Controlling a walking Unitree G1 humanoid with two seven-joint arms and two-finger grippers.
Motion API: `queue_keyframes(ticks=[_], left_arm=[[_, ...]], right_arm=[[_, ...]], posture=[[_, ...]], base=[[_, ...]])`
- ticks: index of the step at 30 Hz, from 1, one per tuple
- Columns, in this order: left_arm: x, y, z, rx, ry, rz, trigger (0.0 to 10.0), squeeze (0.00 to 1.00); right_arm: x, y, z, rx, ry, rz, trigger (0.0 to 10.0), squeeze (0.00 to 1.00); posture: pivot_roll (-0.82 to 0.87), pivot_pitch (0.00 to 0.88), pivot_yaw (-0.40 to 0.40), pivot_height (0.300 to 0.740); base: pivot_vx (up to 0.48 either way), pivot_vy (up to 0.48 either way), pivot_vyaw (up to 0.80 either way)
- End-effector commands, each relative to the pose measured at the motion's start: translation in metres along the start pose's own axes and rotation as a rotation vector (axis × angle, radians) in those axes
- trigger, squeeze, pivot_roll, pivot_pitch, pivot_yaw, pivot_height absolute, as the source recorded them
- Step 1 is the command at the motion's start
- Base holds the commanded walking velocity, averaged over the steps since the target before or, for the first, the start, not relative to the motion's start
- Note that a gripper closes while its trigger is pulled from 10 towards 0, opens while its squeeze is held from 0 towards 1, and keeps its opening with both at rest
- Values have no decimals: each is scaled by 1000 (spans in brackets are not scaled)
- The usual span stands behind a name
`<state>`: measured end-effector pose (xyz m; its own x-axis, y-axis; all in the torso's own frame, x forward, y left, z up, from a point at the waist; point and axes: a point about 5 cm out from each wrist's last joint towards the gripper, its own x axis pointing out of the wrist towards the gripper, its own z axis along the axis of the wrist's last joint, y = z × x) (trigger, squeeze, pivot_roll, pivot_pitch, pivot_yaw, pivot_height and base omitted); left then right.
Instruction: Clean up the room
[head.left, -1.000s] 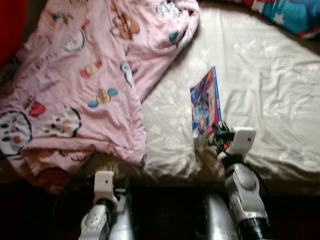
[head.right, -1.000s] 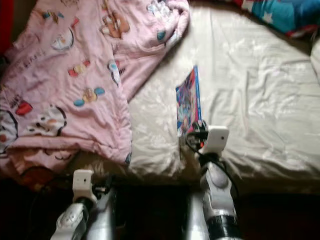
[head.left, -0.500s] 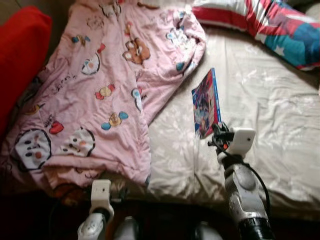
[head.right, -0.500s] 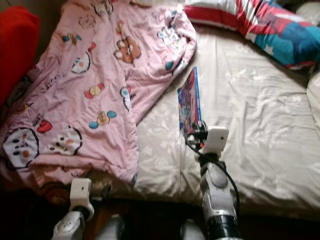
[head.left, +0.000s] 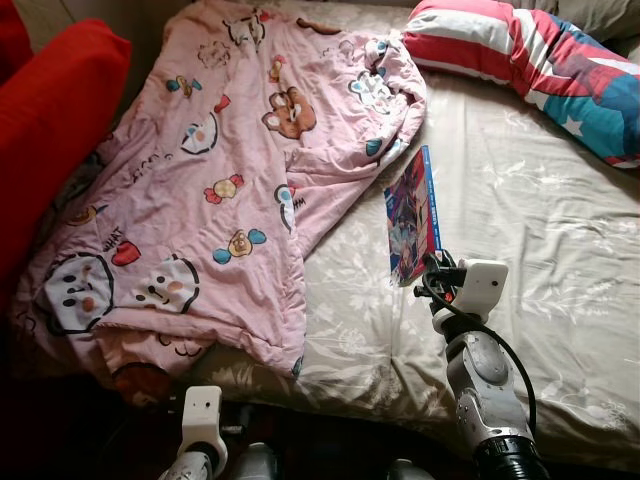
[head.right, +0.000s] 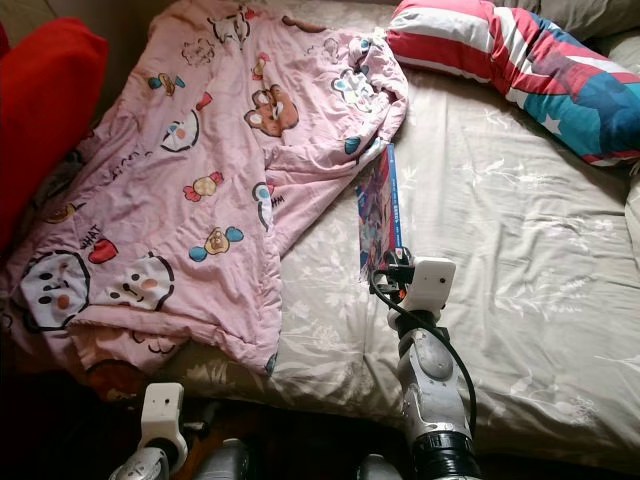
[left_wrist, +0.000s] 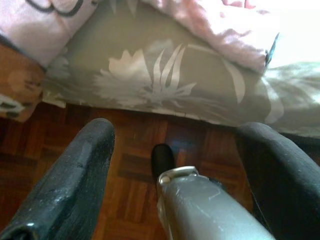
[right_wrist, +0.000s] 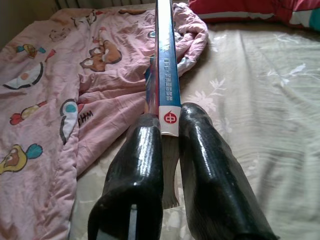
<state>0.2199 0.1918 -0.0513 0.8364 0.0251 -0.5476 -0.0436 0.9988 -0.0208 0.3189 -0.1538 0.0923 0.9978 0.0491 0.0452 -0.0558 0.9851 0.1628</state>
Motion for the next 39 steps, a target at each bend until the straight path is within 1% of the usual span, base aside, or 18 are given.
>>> queue_keyframes(ticks=[1,4,7,10,12,24,26,30,39], left_arm=[[-5,5,-15,-8,72,22,10000,0],[-6,6,-17,-7,86,23,10000,0],[-8,8,-23,-1,117,29,10000,0],[-11,7,-27,9,128,25,10000,0],[-12,7,-29,14,132,23,10000,0],[-13,6,-32,16,146,22,10000,0],[-13,6,-32,19,150,20,10000,0],[-13,7,-33,23,155,20,10000,0],[-15,9,-36,25,166,25,10000,0]], right_arm=[[-2,-2,-2,8,-5,-12,10000,0],[-2,-2,-2,8,-3,-16,10000,0],[-2,1,-5,16,9,-18,10000,0],[-2,4,-6,20,17,-10,10000,0],[-2,4,-5,21,4,-10,10000,0],[-1,6,-5,24,5,-6,10000,0],[0,7,-7,37,23,-4,10000,0],[0,8,-7,31,17,-6,10000,0],[0,8,-7,27,12,-5,10000,0]], posture=[[-8,218,4,740],[-7,215,5,740],[-8,210,7,740],[-7,205,6,740],[-7,204,6,740],[-6,185,8,740],[-6,181,9,740],[-5,179,9,740],[-5,183,10,740]], base=[[0,0,0],[0,0,0],[0,0,0],[0,0,-773],[0,0,0],[0,-413,0],[0,-420,-750],[0,-420,-722],[0,-422,0]])
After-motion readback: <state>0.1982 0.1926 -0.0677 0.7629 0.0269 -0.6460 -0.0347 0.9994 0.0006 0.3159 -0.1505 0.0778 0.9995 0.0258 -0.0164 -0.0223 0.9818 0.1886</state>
